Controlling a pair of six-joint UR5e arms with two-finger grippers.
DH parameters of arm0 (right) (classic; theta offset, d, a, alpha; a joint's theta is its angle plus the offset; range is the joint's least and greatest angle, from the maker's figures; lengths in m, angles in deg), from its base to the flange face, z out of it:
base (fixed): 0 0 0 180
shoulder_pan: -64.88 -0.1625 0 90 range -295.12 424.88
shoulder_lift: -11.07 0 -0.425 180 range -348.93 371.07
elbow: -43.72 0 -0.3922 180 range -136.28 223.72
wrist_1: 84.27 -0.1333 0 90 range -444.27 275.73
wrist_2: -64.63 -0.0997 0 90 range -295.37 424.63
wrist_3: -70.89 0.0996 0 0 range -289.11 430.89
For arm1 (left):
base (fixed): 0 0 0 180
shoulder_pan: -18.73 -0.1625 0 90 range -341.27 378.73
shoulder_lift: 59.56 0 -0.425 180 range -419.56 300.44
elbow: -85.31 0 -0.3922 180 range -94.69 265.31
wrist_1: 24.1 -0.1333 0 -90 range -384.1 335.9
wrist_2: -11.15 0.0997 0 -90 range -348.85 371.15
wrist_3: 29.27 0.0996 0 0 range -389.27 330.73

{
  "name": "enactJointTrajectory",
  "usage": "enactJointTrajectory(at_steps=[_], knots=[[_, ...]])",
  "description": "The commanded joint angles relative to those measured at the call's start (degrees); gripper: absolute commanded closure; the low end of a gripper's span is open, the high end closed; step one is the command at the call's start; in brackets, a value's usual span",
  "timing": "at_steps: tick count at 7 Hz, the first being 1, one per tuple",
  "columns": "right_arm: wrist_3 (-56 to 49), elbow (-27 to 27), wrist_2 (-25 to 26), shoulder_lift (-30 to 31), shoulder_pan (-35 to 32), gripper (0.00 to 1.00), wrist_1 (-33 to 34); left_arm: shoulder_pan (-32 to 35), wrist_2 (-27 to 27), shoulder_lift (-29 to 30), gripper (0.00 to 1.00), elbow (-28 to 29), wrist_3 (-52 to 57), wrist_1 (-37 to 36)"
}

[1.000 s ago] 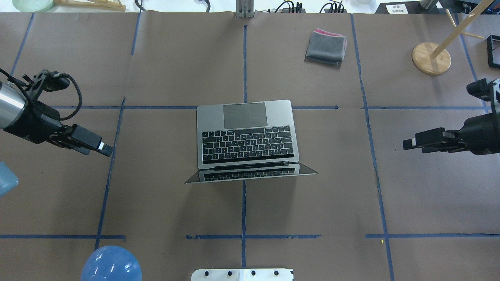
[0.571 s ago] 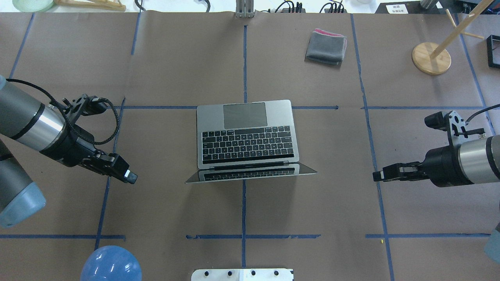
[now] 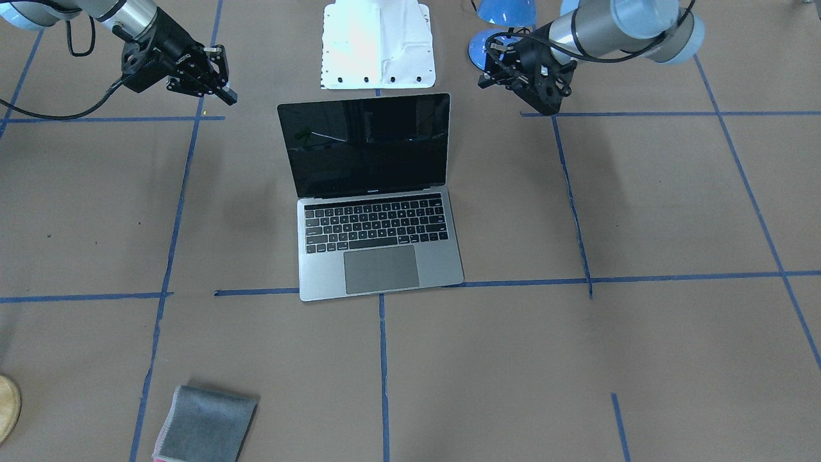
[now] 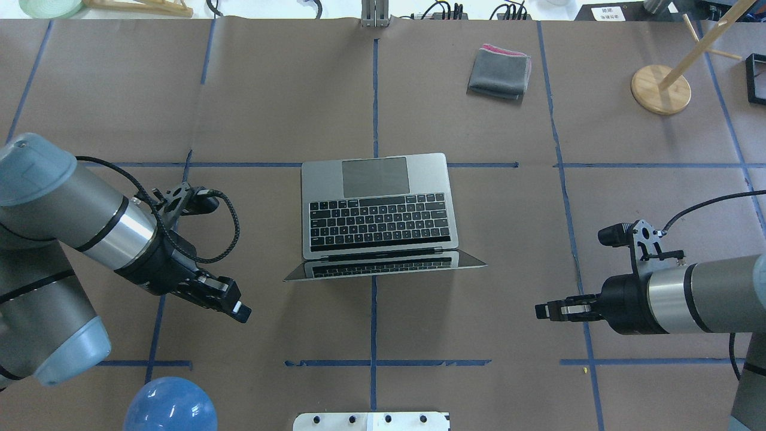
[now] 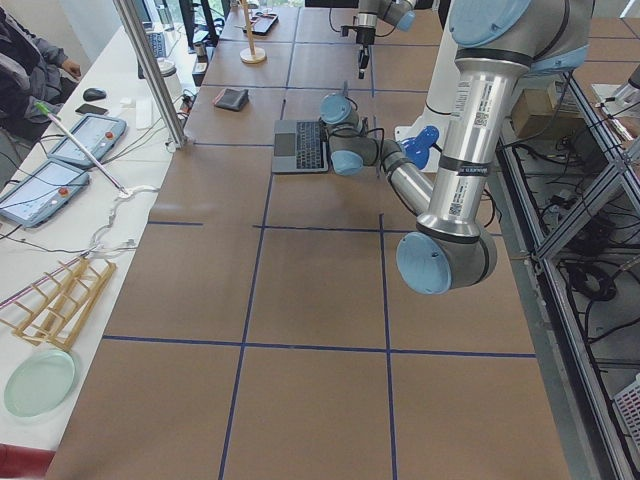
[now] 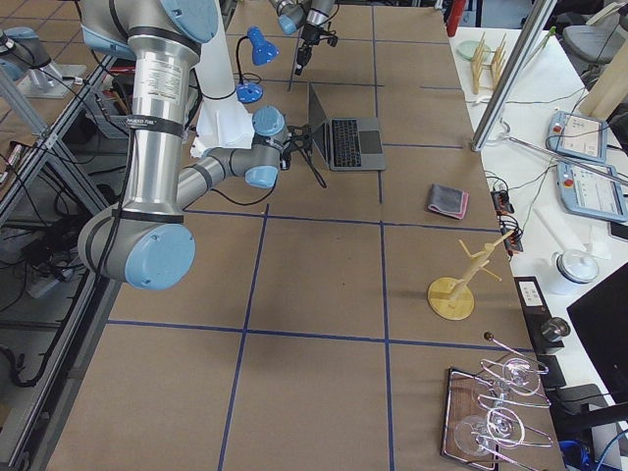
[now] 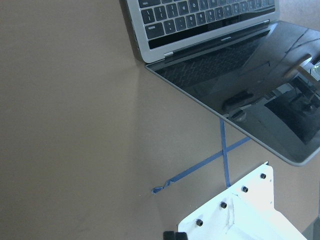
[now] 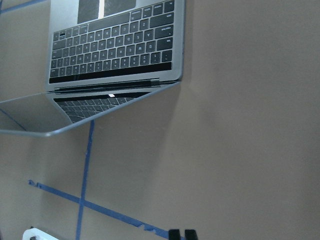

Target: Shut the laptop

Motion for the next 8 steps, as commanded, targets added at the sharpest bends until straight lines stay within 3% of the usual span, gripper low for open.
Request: enactJointTrajectory(at_steps=[1,8], knots=[[3.5,0.3,2.5,-4.0,0.7,0.91,0.3,-2.2,4.5,2.2,0.95,0.4,-2.3,0.0],[3.9,-1.2,6.0,-11.5,0.7,0.91,4.0,-2.2,7.1,3.6,0.96,0.7,-5.5,-0.1]])
